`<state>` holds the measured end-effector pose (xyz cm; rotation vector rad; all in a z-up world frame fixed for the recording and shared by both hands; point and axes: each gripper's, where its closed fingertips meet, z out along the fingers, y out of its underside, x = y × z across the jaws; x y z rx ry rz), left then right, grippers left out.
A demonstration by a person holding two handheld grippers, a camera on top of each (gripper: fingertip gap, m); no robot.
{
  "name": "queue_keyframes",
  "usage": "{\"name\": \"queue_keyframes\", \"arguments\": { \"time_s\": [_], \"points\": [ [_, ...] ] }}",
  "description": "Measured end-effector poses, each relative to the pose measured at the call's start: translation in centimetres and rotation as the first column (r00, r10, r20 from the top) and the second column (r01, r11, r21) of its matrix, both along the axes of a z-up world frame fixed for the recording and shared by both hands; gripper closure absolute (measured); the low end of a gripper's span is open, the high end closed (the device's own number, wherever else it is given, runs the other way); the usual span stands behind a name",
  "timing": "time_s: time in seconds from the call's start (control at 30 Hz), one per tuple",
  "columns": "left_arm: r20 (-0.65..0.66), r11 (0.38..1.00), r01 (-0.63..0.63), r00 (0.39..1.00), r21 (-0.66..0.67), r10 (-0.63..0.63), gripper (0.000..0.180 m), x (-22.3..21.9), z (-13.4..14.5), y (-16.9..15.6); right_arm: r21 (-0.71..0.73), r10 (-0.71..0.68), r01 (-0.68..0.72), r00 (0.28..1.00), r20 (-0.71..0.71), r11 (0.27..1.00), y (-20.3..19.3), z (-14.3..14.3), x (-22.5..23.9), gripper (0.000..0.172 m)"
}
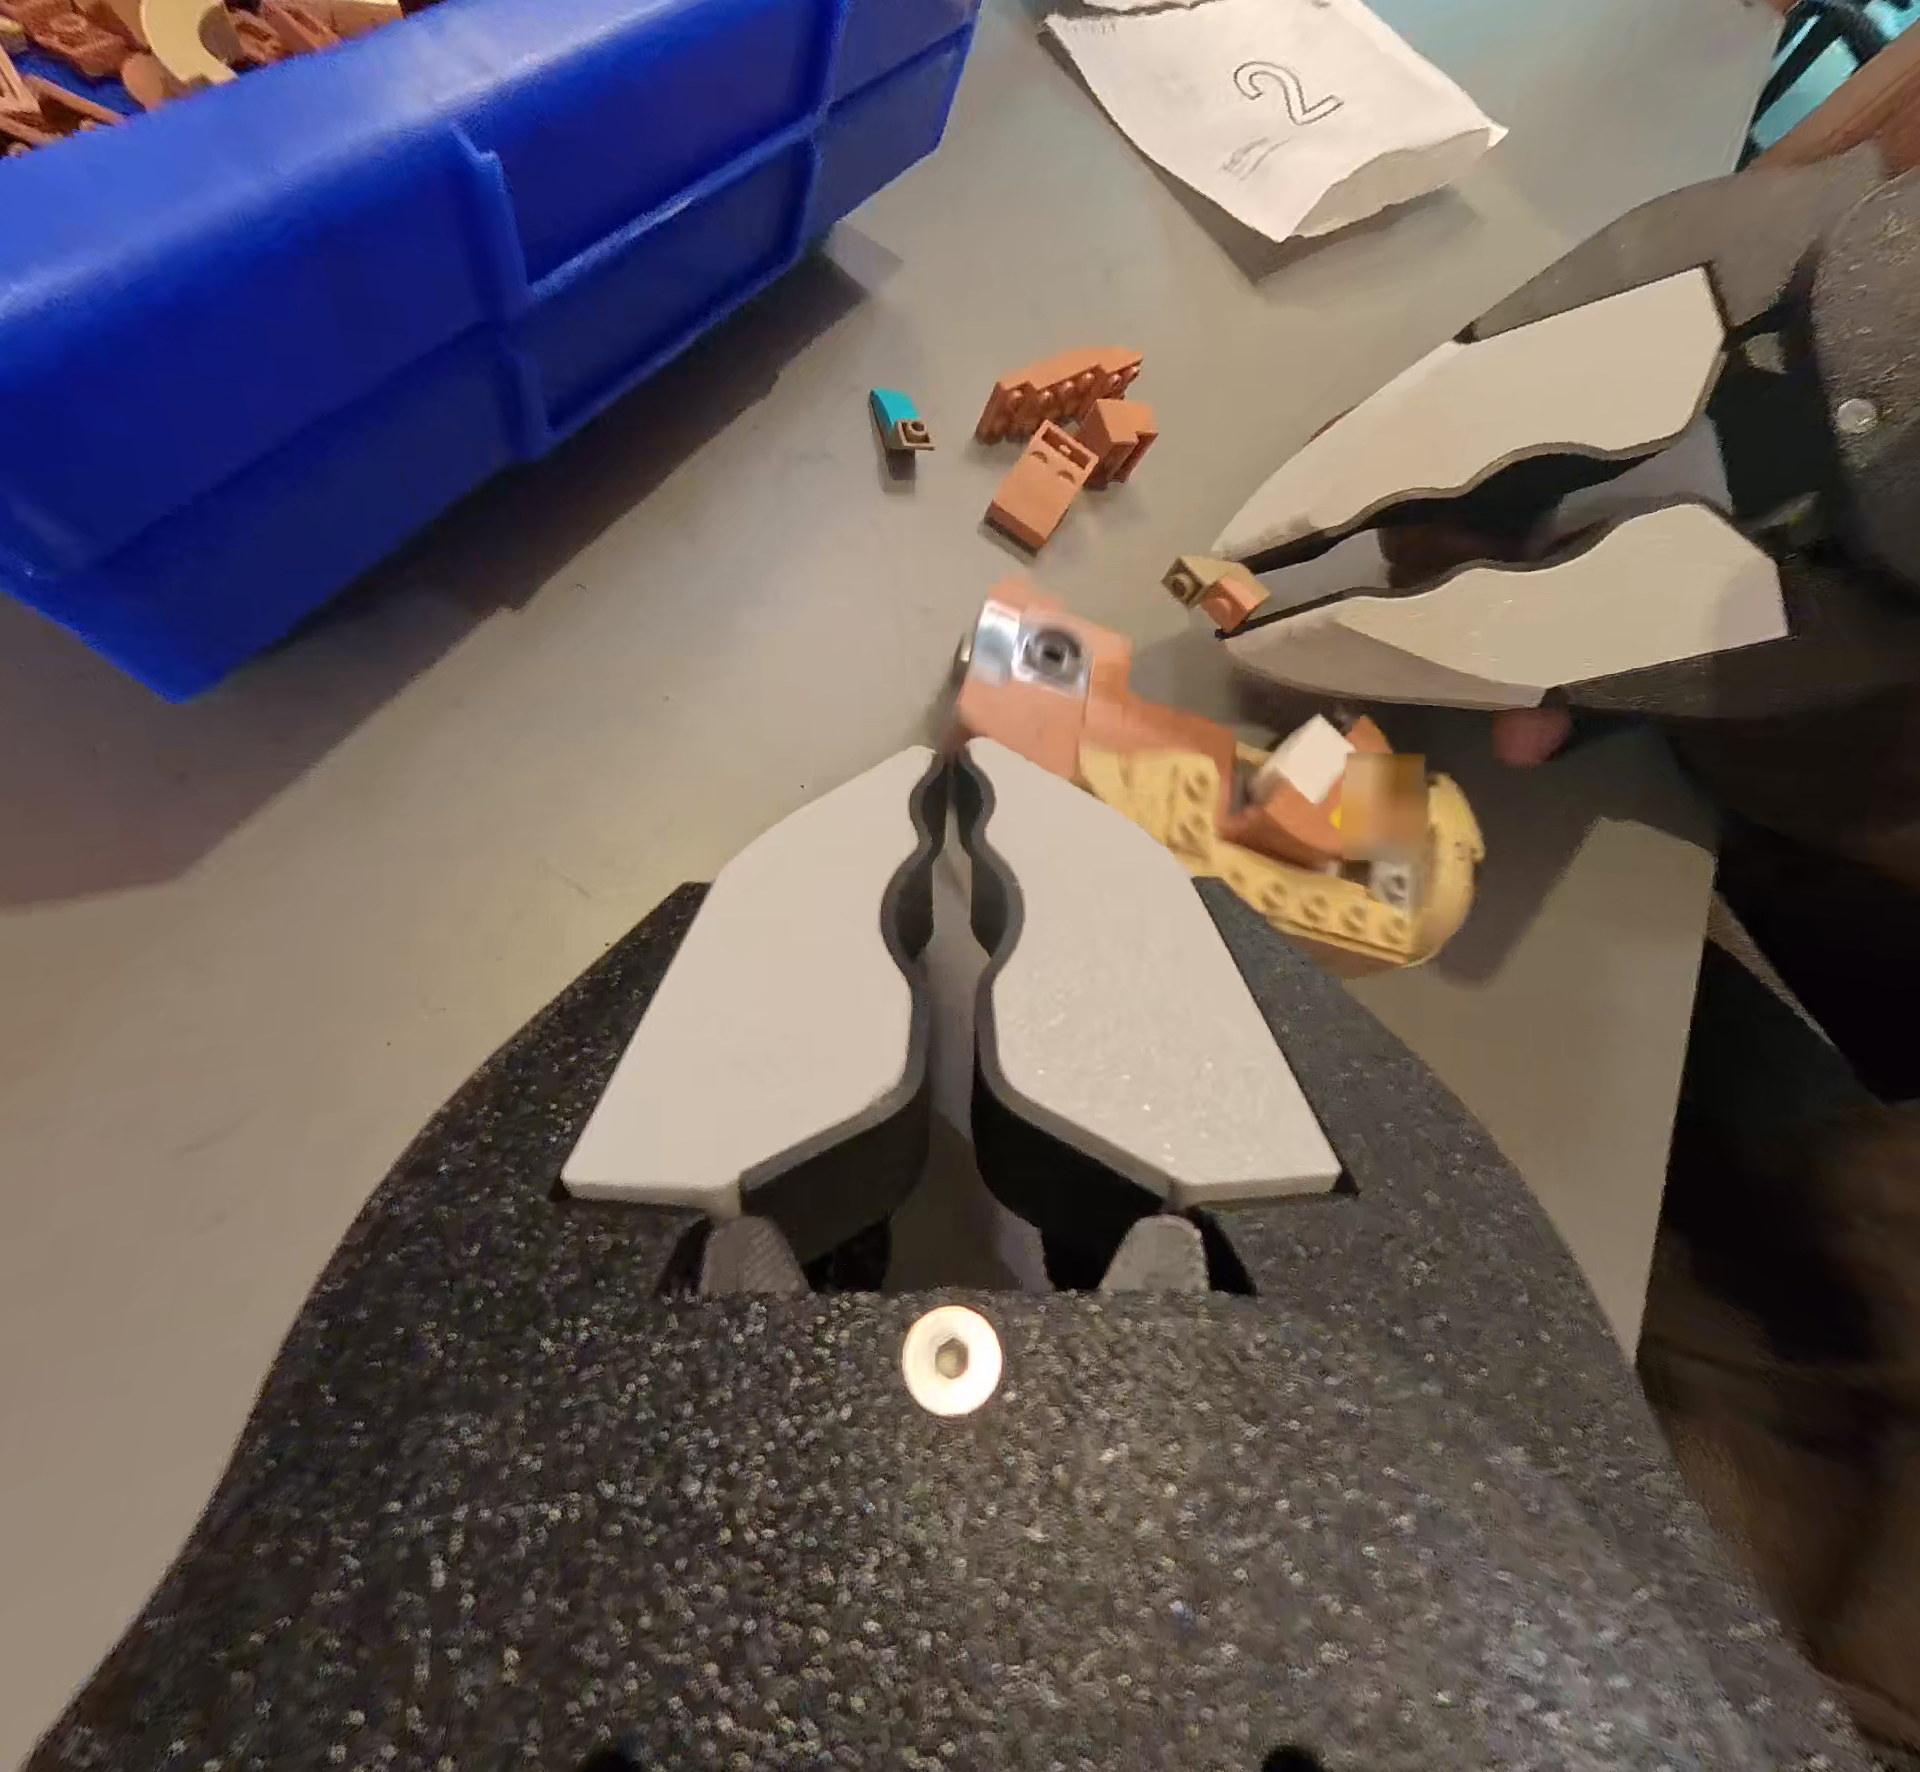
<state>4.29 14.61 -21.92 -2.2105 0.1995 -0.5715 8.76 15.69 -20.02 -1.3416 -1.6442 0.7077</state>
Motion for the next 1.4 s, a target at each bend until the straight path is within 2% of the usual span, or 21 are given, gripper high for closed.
{"name": "queue_keyframes", "arguments": {
  "time_s": [0.03,0.13,0.23,0.37,0.47,0.6,0.77,1.03,1.23,1.4],
  "points": [
    [-0.015,1.000,-0.006,1.000,0.006,0.006,0.177,0.0,0.0,0.1,0.003,-0.005,0.005,1.000,-0.007,1.000,0.0,0.1,0.0,0.163],
    [0.016,0.998,-0.008,1.000,0.065,0.007,0.166,0.1,1.0,0.3,0.029,-0.019,0.020,0.999,-0.035,0.999,0.4,0.5,-0.1,0.163],
    [0.183,0.992,0.047,0.981,0.121,-0.069,0.163,1.4,2.9,0.1,0.070,-0.008,0.015,0.995,-0.103,0.997,0.5,1.7,-0.4,0.162],
    [0.408,0.988,0.070,0.905,0.139,-0.121,0.164,1.7,5.5,0.5,0.179,0.093,-0.062,0.980,-0.175,0.982,-0.8,3.7,-1.1,0.162],
    [0.505,0.986,0.129,0.847,0.108,-0.166,0.164,1.9,6.5,0.3,0.288,0.175,-0.124,0.971,-0.161,0.950,-1.7,4.3,-1.8,0.162],
    [0.566,0.975,0.213,0.796,0.070,-0.215,0.171,2.0,6.9,-0.3,0.346,0.245,-0.189,0.961,-0.125,0.919,-2.1,4.5,-2.4,0.162],
    [0.633,0.960,0.274,0.733,0.063,-0.251,0.168,2.1,7.4,-0.9,0.349,0.340,-0.286,0.935,-0.103,0.892,-2.8,4.6,-2.9,0.162],
    [0.671,0.939,0.339,0.683,0.061,-0.290,0.173,1.7,7.6,-1.5,0.383,0.475,-0.427,0.879,-0.035,0.819,-3.4,4.9,-3.6,0.162],
    [0.709,0.938,0.338,0.642,0.077,-0.290,0.168,0.8,8.3,-1.7,0.392,0.554,-0.506,0.833,-0.010,0.768,-3.6,5.7,-4.4,0.163],
    [0.711,0.931,0.355,0.633,0.085,-0.306,0.168,0.1,8.2,-2.2,0.372,0.604,-0.562,0.797,0.005,0.739,-4.1,5.6,-5.0,0.163]
  ]
}}
